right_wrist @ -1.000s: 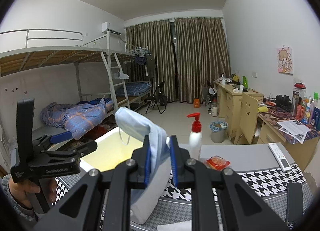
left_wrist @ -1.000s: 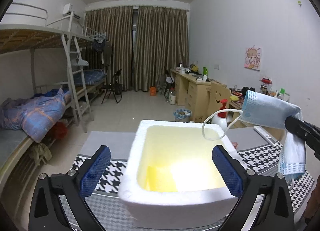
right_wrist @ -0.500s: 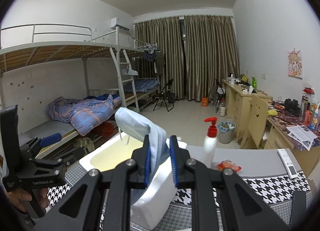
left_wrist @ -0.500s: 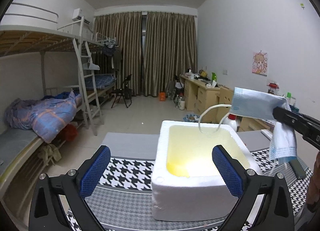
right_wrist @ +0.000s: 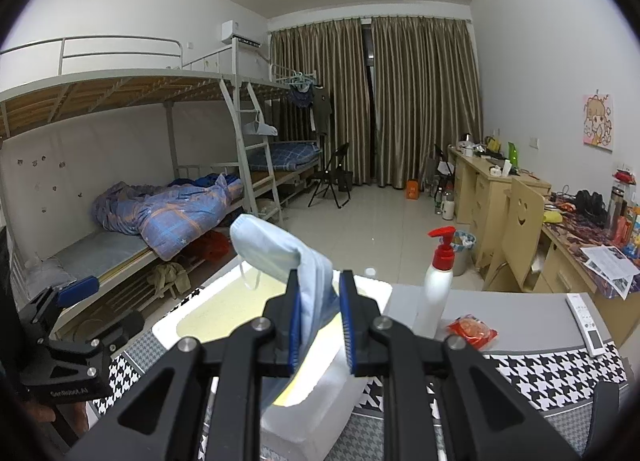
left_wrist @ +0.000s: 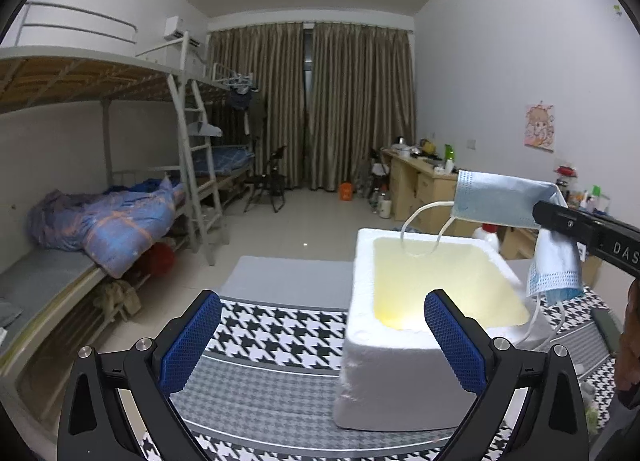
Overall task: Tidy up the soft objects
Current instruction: 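Lower the blue mask into the foam box and open the right tool, then withdraw both tools from the box back toward the remaining items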
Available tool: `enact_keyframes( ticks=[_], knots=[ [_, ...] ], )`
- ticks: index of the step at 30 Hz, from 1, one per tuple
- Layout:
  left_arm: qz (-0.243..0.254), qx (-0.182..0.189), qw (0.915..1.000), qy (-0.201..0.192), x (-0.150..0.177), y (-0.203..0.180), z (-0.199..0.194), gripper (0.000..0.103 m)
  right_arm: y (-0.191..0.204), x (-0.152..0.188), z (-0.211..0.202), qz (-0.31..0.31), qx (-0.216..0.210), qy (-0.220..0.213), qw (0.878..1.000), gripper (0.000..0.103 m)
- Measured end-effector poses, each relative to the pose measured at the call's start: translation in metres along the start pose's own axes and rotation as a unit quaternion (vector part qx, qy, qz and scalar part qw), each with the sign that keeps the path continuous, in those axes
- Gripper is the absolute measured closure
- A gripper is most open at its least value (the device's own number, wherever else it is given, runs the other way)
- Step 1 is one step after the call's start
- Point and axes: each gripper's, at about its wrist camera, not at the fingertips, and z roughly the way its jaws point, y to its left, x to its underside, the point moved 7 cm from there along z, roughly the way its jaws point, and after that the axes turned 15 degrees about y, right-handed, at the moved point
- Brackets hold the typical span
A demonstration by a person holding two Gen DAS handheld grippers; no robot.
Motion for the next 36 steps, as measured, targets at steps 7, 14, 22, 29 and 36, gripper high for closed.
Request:
enact_keyframes(
  ticks=[7,14,22,29,36],
  knots=[
    [-0.004,-0.002,1.0,-0.002,0.007,0.004,-0.001,0.001,0.007,0.0,0.013,-0.006,0.004,0.018,1.0,0.082],
    [0.001,-0.007,1.0,-0.005,0.009,0.003,-0.002,0.001,0.013,0.004,0.027,-0.009,-0.006,0.041,0.999,0.081],
    [0.002,-0.004,1.0,0.001,0.013,0.002,0.0,0.001,0.02,0.011,0.031,-0.025,0.0,0.052,0.998,0.032],
    [0.003,0.014,0.9999,0.008,0.013,0.0,0.0,0.001,0.013,0.014,0.021,-0.018,-0.008,0.047,0.999,0.031],
    [0.015,0.019,0.9997,0.005,0.011,-0.012,-0.005,0.001,0.007,0.017,0.006,-0.011,0.002,0.034,0.999,0.023]
  ],
)
